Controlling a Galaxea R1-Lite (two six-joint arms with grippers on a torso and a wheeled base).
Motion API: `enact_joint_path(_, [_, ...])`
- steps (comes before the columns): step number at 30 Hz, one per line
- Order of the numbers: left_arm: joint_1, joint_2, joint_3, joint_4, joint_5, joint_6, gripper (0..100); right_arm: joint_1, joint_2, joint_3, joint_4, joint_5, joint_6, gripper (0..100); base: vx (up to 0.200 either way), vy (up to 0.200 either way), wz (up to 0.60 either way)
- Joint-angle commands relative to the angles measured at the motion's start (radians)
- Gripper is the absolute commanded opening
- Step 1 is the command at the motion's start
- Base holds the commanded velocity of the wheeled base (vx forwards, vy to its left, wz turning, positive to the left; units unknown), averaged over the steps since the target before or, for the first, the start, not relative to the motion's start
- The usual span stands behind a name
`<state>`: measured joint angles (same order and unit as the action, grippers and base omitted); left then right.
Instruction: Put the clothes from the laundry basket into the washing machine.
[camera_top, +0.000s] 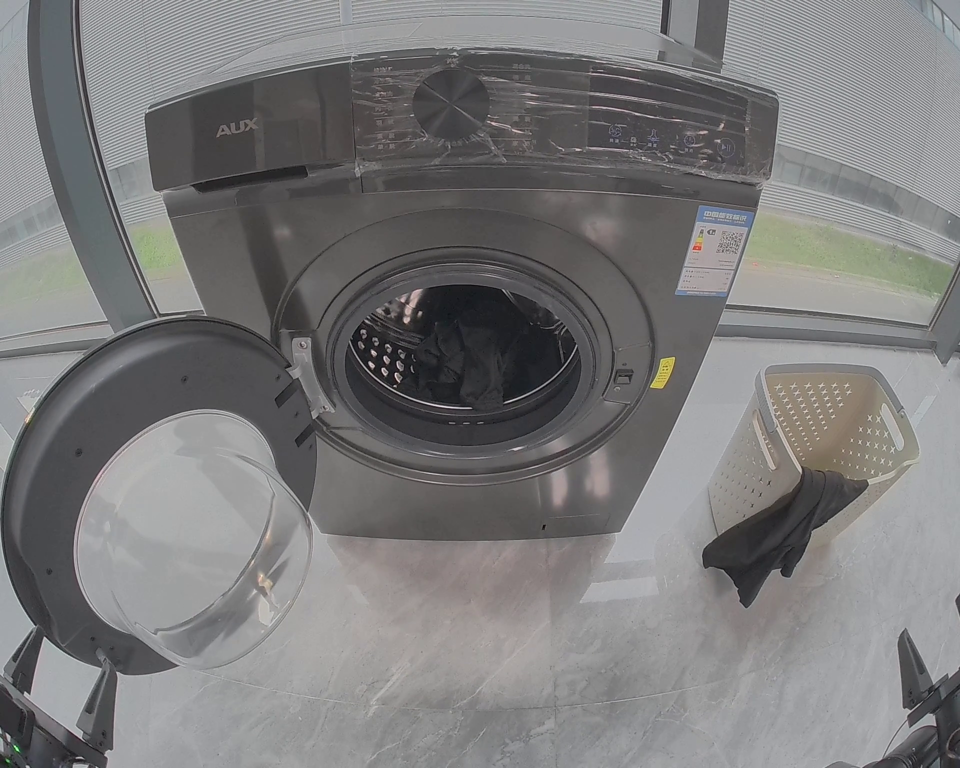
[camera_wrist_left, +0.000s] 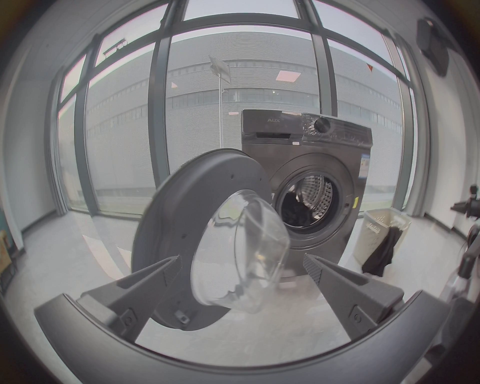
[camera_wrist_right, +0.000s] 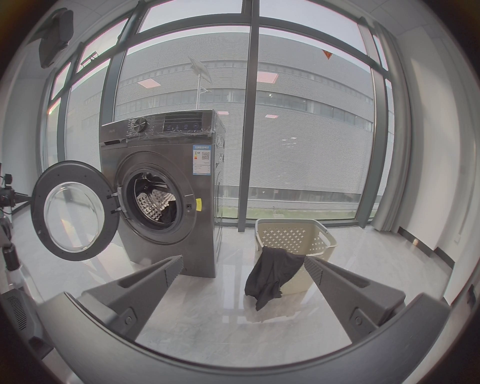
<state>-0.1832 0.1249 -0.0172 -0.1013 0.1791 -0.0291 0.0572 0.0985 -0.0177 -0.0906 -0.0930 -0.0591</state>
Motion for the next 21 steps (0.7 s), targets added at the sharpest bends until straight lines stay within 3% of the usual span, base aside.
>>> enact_joint_path(1, [0.093, -0.036, 0.017, 0.025, 0.0, 0.077, 100, -0.056, -0.099, 0.016, 0.029, -0.011, -0.014, 100, 0.0, 0.0, 0.0])
enact_joint_path(2, [0.093, -0.036, 0.017, 0.026, 0.028, 0.101, 100, -0.056, -0.099, 0.016, 0.029, -0.016, -0.018, 100, 0.0, 0.0, 0.0])
enact_joint_path(4, [0.093, -0.036, 0.013, 0.034, 0.125, 0.103, 100, -0.057, -0.099, 0.012, 0.043, -0.045, -0.014, 100, 0.0, 0.0, 0.0])
enact_joint_path(5, [0.093, -0.036, 0.013, 0.035, 0.145, 0.097, 100, -0.059, -0.099, 0.012, 0.043, -0.063, -0.013, 100, 0.0, 0.0, 0.0])
enact_joint_path(6, [0.094, -0.036, 0.011, 0.04, 0.141, 0.08, 100, -0.062, -0.099, 0.015, 0.037, -0.126, -0.004, 100, 0.0, 0.0, 0.0])
enact_joint_path(7, [0.097, -0.036, 0.011, 0.041, 0.129, 0.075, 100, -0.062, -0.099, 0.012, 0.042, -0.139, 0.001, 100, 0.0, 0.0, 0.0])
enact_joint_path(8, [0.119, -0.039, 0.014, 0.032, 0.052, 0.071, 100, -0.059, -0.099, 0.013, 0.042, -0.152, 0.018, 100, 0.0, 0.0, 0.0])
enact_joint_path(9, [0.125, -0.042, 0.014, 0.034, 0.045, 0.08, 100, -0.059, -0.099, 0.013, 0.042, -0.148, 0.018, 100, 0.0, 0.0, 0.0])
enact_joint_path(10, [0.202, -0.093, 0.017, 0.041, -0.096, 0.058, 100, -0.057, -0.099, 0.016, 0.038, -0.002, 0.044, 100, 0.0, 0.0, 0.0])
enact_joint_path(11, [0.209, -0.103, 0.017, 0.04, -0.13, 0.057, 100, -0.056, -0.099, 0.018, 0.043, 0.042, 0.056, 100, 0.0, 0.0, 0.0])
enact_joint_path(12, [0.191, -0.11, 0.017, 0.071, -0.171, 0.048, 100, -0.053, -0.099, 0.018, 0.086, 0.141, 0.067, 100, 0.0, 0.0, 0.0])
enact_joint_path(16, [0.179, -0.122, 0.005, 0.124, -0.179, 0.031, 100, -0.053, -0.099, 0.008, 0.114, 0.11, 0.059, 100, 0.0, 0.0, 0.0])
enact_joint_path(21, [0.18, -0.123, 0.013, 0.109, -0.179, 0.028, 100, -0.054, -0.099, 0.016, 0.094, 0.113, 0.058, 100, 0.0, 0.0, 0.0])
